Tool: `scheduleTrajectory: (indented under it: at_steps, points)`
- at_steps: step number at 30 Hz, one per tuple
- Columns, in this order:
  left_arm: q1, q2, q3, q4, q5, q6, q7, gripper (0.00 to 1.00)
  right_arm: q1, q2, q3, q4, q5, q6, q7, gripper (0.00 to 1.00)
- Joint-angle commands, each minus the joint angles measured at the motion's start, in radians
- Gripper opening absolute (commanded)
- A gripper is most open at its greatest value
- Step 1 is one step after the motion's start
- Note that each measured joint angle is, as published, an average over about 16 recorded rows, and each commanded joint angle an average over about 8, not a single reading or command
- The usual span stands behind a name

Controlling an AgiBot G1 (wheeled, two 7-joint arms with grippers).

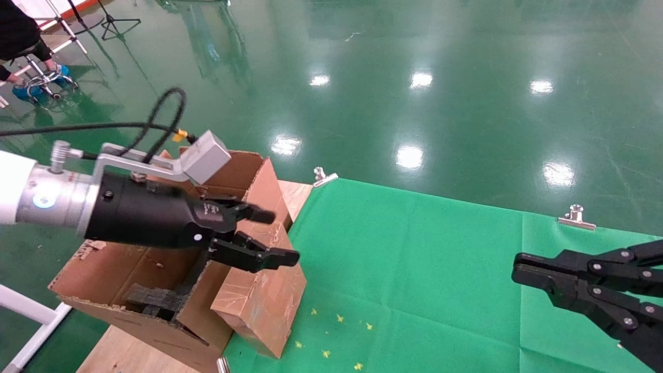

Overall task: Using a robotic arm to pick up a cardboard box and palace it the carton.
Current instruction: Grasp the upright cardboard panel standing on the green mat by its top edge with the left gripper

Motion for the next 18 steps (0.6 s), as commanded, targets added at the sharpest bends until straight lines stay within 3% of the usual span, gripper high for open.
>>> scheduleTrajectory:
  at_steps: [1,4,12,18]
  points:
    - [-0.036,0.001,0.02,-0.007,0.06,0.014,-0.073,1.0,0.0,0.0,0.0,0.0,0.0,0.0,0.0,0.0]
    - [-0.102,0.023,0.073,-0.009,0.14,0.045,-0.175,1.0,0.0,0.0,0.0,0.0,0.0,0.0,0.0,0.01]
    - [-0.253,0.06,0.254,-0.012,0.255,0.07,-0.341,1.0,0.0,0.0,-0.001,0.0,0.0,0.0,0.0,1.0]
    - [-0.332,0.071,0.391,-0.012,0.276,0.068,-0.421,1.0,0.0,0.0,-0.001,0.0,0.001,0.0,-0.001,1.0]
